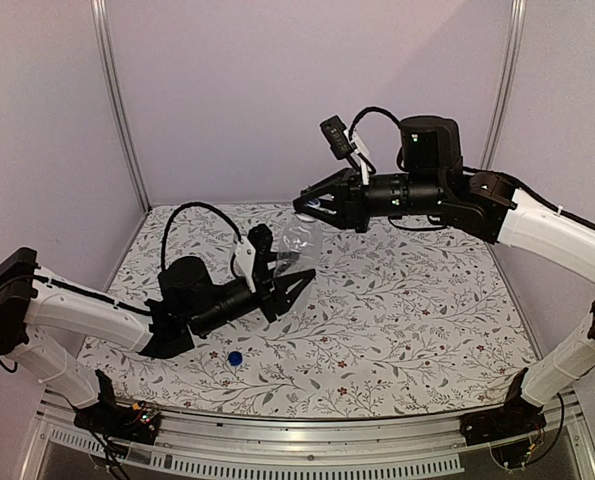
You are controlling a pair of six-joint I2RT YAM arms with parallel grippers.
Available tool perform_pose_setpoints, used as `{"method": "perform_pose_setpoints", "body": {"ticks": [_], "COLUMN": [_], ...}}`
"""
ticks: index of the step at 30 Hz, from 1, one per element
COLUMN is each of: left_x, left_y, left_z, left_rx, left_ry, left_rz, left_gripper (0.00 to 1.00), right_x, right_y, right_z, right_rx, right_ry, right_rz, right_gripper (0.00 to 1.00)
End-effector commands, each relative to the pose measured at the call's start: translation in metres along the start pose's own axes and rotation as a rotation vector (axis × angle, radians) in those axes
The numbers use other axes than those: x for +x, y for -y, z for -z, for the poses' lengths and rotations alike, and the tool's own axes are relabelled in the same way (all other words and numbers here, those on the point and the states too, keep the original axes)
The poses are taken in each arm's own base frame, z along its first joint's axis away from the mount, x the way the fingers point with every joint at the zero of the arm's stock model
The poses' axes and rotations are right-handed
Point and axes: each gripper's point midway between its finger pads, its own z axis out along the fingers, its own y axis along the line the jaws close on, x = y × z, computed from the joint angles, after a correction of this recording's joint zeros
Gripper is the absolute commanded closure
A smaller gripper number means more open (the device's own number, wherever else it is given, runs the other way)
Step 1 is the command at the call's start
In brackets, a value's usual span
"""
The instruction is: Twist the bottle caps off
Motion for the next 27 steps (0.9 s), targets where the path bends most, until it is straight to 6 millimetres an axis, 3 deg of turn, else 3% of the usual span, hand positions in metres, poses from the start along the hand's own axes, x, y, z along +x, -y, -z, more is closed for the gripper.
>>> {"method": "perform_pose_setpoints", "body": {"ticks": [1, 4, 7, 12, 20, 22, 27], "left_x": [-0.027, -0.033, -0.033, -0.033, -0.032, -0.030, -0.028], "left_y": [0.052, 0.075, 0.086, 0.087, 0.081, 0.079, 0.070], "left_z": [0.017, 0.033, 0.041, 0.047, 0.043, 0.040, 0.036], "left_rx": [0.311, 0.476, 0.573, 0.630, 0.609, 0.591, 0.538], "left_ry": [0.104, 0.144, 0.147, 0.152, 0.148, 0.143, 0.137], "left_rz": [-0.005, -0.008, 0.013, 0.049, 0.061, 0.061, 0.067], "left_gripper": [0.54, 0.53, 0.53, 0.54, 0.56, 0.57, 0.57], "right_x": [-0.001, 0.004, 0.007, 0.015, 0.013, 0.012, 0.011], "right_y": [-0.046, -0.063, -0.065, -0.065, -0.055, -0.053, -0.043], "right_z": [0.018, 0.029, 0.039, 0.044, 0.040, 0.039, 0.034], "right_rx": [-0.249, -0.367, -0.462, -0.553, -0.520, -0.502, -0.430], "right_ry": [0.018, 0.018, 0.013, -0.014, -0.022, -0.023, -0.030], "right_rz": [0.230, 0.309, 0.318, 0.298, 0.281, 0.276, 0.255], "right_gripper": [0.98, 0.97, 0.97, 0.93, 0.90, 0.81, 0.40]}}
